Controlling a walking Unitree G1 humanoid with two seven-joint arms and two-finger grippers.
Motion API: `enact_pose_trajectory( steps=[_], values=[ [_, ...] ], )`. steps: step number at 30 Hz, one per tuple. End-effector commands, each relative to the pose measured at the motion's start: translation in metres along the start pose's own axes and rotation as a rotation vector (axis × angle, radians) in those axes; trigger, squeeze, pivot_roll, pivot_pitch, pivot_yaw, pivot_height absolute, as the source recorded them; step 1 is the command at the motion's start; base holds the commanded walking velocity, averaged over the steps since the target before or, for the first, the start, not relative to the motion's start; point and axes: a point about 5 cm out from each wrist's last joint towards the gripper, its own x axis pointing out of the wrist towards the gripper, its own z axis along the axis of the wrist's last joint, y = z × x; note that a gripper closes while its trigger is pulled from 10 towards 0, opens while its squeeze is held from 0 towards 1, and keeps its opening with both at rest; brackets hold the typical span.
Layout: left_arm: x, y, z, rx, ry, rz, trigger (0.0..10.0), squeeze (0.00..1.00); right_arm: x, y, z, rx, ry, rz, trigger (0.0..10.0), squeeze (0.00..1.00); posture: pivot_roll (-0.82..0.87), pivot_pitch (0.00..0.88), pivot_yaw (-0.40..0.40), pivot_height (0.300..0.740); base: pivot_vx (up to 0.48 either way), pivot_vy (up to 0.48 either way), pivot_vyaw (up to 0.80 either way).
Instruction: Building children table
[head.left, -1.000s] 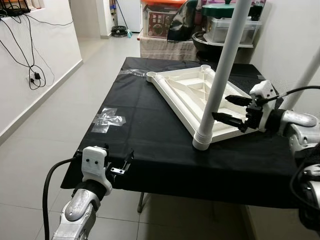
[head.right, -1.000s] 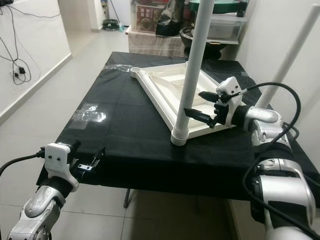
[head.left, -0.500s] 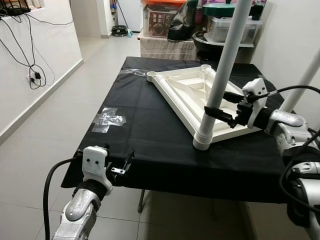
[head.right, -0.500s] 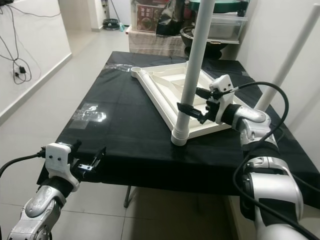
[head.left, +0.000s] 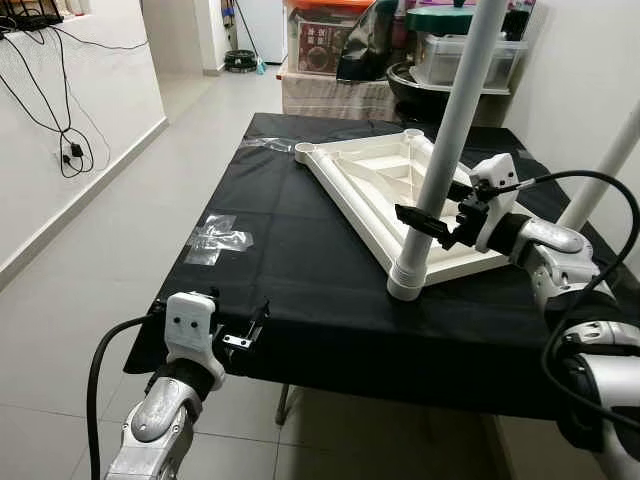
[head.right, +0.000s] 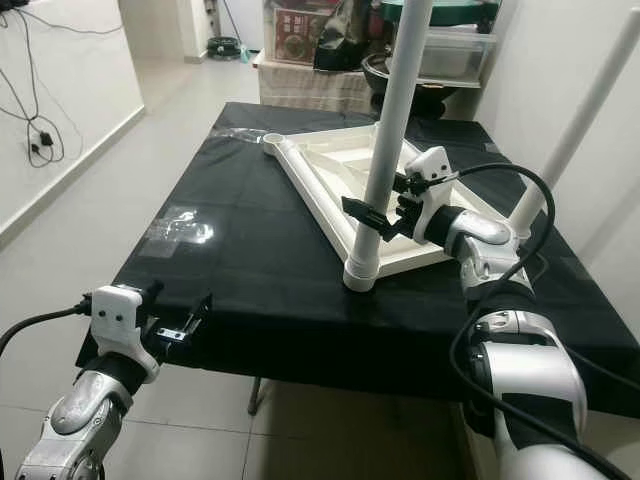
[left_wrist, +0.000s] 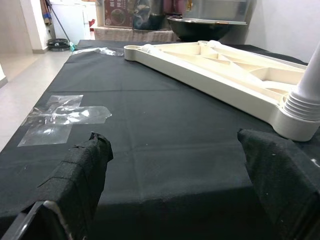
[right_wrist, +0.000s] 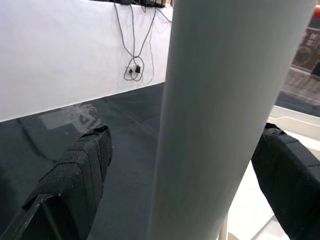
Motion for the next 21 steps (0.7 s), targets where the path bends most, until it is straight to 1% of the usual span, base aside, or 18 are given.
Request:
enact_pose_trajectory(
  steps=[1, 4, 5, 6, 7, 8, 9, 11, 12, 15, 16, 17, 18, 21],
  values=[
    [0.001, -0.001, -0.001, 0.001, 0.001, -0.001, 10.0, 0.0, 0.001, -0.001, 0.003, 0.0, -0.017, -0.011, 10.0, 0.0, 0.11, 0.0, -0.099, 0.74, 0.0, 0.0, 0.0],
    [0.001, -0.002, -0.001, -0.001, 0.001, -0.001, 10.0, 0.0, 0.004, 0.0, 0.003, 0.003, -0.016, -0.03, 9.9, 0.0, 0.11, 0.0, -0.099, 0.74, 0.0, 0.0, 0.0],
    [0.001, -0.002, -0.002, -0.001, 0.001, -0.002, 10.0, 0.0, 0.005, -0.001, 0.003, 0.006, -0.016, -0.048, 8.5, 0.0, 0.11, 0.0, -0.099, 0.74, 0.0, 0.0, 0.0],
    [0.001, -0.002, -0.002, -0.002, 0.001, -0.003, 10.0, 0.0, 0.006, -0.001, 0.003, 0.008, -0.017, -0.057, 8.5, 0.0, 0.11, 0.0, -0.099, 0.74, 0.0, 0.0, 0.0],
    [0.001, -0.002, -0.001, -0.002, 0.001, -0.003, 10.0, 0.0, 0.006, -0.001, 0.003, 0.009, -0.017, -0.063, 7.0, 0.0, 0.11, 0.0, -0.099, 0.74, 0.0, 0.0, 0.0],
    [0.001, -0.002, -0.001, -0.001, 0.001, -0.004, 10.0, 0.0, 0.007, -0.001, 0.003, 0.01, -0.017, -0.066, 7.0, 0.0, 0.11, 0.0, -0.099, 0.74, 0.0, 0.0, 0.0],
    [0.001, -0.002, -0.001, -0.001, 0.001, -0.004, 10.0, 0.0, 0.008, 0.0, 0.002, 0.011, -0.017, -0.069, 6.4, 0.0, 0.11, 0.0, -0.099, 0.74, 0.0, 0.0, 0.0],
    [0.001, -0.002, -0.001, 0.0, 0.001, -0.004, 10.0, 0.0, 0.008, 0.0, 0.002, 0.013, -0.016, -0.072, 6.4, 0.0, 0.11, 0.0, -0.099, 0.74, 0.0, 0.0, 0.0],
    [0.001, -0.002, -0.001, 0.0, 0.001, -0.003, 10.0, 0.0, 0.009, 0.001, 0.001, 0.012, -0.014, -0.073, 4.6, 0.0, 0.11, 0.0, -0.099, 0.74, 0.0, 0.0, 0.0],
    [0.001, -0.002, -0.001, 0.0, 0.0, -0.003, 10.0, 0.0, 0.01, 0.002, 0.0, 0.01, -0.011, -0.073, 4.6, 0.0, 0.11, 0.0, -0.099, 0.74, 0.0, 0.0, 0.0],
    [0.001, -0.002, -0.001, 0.0, 0.0, -0.003, 10.0, 0.0, 0.01, 0.002, 0.0, 0.011, -0.011, -0.076, 4.2, 0.0, 0.11, 0.0, -0.099, 0.74, 0.0, 0.0, 0.0],
    [0.001, -0.002, -0.001, 0.0, 0.0, -0.003, 10.0, 0.0, 0.012, 0.003, -0.001, 0.016, -0.012, -0.081, 3.2, 0.0, 0.11, 0.0, -0.099, 0.74, 0.0, 0.0, 0.0],
    [0.001, -0.002, -0.001, 0.0, 0.0, -0.003, 10.0, 0.0, 0.013, 0.003, -0.001, 0.016, -0.009, -0.088, 0.0, 0.0, 0.11, 0.0, -0.1, 0.74, 0.0, 0.0, 0.0],
    [0.001, -0.002, -0.001, 0.0, 0.0, -0.002, 10.0, 0.0, 0.014, 0.004, -0.002, 0.013, -0.005, -0.097, 0.0, 0.0, 0.11, 0.0, -0.1, 0.74, 0.0, 0.0, 0.0]
  ],
)
